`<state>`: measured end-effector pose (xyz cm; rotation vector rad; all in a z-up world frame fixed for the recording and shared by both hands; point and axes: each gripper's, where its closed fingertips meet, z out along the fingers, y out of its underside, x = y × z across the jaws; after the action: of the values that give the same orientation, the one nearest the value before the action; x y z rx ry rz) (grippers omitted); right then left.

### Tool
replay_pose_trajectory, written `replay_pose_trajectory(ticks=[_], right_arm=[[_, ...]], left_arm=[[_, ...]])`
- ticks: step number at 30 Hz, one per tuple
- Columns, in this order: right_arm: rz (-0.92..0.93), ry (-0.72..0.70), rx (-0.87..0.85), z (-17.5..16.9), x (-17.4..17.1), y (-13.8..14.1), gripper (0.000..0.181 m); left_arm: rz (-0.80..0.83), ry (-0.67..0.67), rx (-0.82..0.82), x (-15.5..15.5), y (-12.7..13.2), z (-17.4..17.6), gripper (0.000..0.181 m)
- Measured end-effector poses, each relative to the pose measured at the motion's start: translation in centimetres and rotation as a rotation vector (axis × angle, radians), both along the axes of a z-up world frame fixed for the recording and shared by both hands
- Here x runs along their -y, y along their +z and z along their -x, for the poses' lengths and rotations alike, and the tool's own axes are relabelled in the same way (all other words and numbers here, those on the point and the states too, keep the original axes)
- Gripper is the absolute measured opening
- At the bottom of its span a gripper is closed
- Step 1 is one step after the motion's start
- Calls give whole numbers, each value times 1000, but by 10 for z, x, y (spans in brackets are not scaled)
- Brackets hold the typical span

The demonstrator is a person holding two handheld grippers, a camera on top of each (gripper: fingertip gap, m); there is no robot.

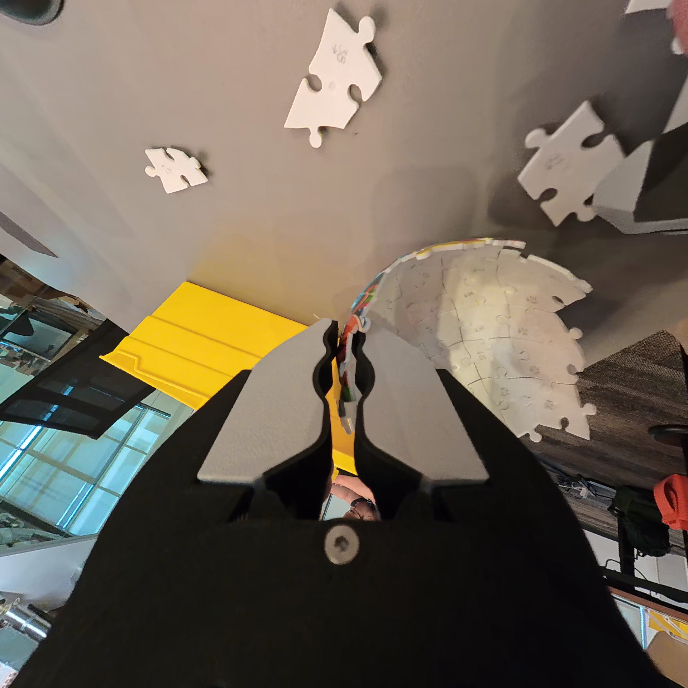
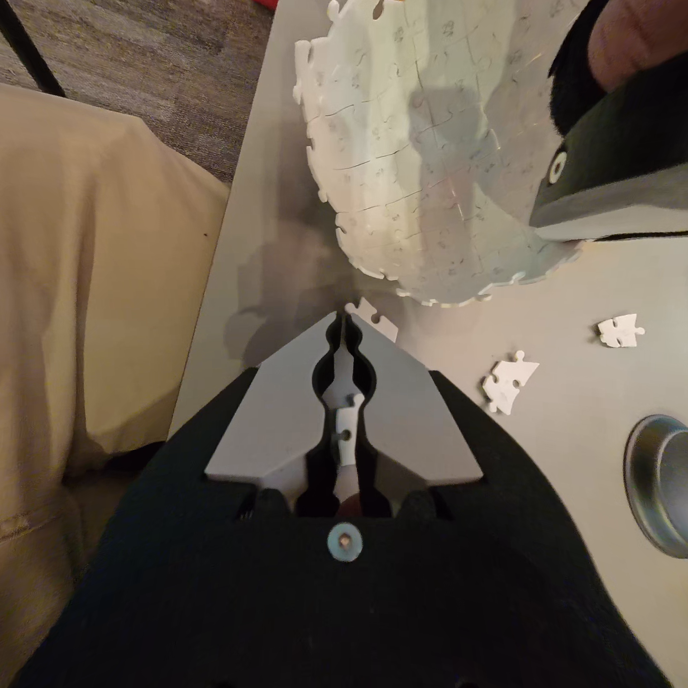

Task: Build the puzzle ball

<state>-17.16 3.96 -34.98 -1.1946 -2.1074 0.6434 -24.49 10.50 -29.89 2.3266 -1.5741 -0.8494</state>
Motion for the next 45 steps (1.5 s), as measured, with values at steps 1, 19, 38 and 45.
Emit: replay_pose_trajectory(ticks=[1,19,38,45], right_arm=[[-1,-3,-4,1,0,0,0],[-157,78,-148,-9,-16,29,12],[-129,167,-112,-1,-14,10,39],[-22,145,-100,-1,-14,9,40]], left_arm=[[0,1,2,0,0,0,6],[-2,25,-18,-3,-2,-5,7],[85,109,-106,-5,-8,-12,8],[104,134,-117,-5,-11,-10,10]])
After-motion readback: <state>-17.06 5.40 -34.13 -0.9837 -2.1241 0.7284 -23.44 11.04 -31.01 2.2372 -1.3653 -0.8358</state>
